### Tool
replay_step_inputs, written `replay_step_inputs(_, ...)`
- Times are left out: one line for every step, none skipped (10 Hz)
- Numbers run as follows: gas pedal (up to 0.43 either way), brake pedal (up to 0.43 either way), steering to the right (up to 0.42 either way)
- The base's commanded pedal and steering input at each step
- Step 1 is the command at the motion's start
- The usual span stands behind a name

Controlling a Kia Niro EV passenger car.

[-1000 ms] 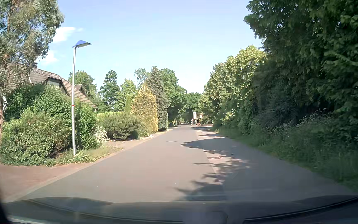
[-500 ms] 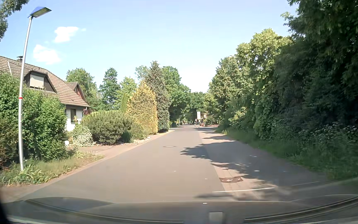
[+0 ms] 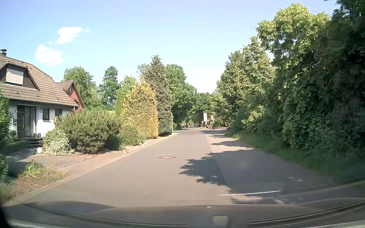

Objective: Follow the waypoints while adhering to traffic rules and regulations

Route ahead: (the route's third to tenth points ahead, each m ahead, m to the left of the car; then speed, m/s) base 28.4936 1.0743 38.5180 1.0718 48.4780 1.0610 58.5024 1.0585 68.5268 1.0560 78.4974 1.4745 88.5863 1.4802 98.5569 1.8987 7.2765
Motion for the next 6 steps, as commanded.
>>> replay_step_inputs(0.150, 0.006, -0.009)
replay_step_inputs(0.150, 0.006, -0.009)
replay_step_inputs(0.150, 0.006, -0.006)
replay_step_inputs(0.150, 0.006, 0.001)
replay_step_inputs(0.150, 0.006, 0.004)
replay_step_inputs(0.150, 0.006, 0.004)
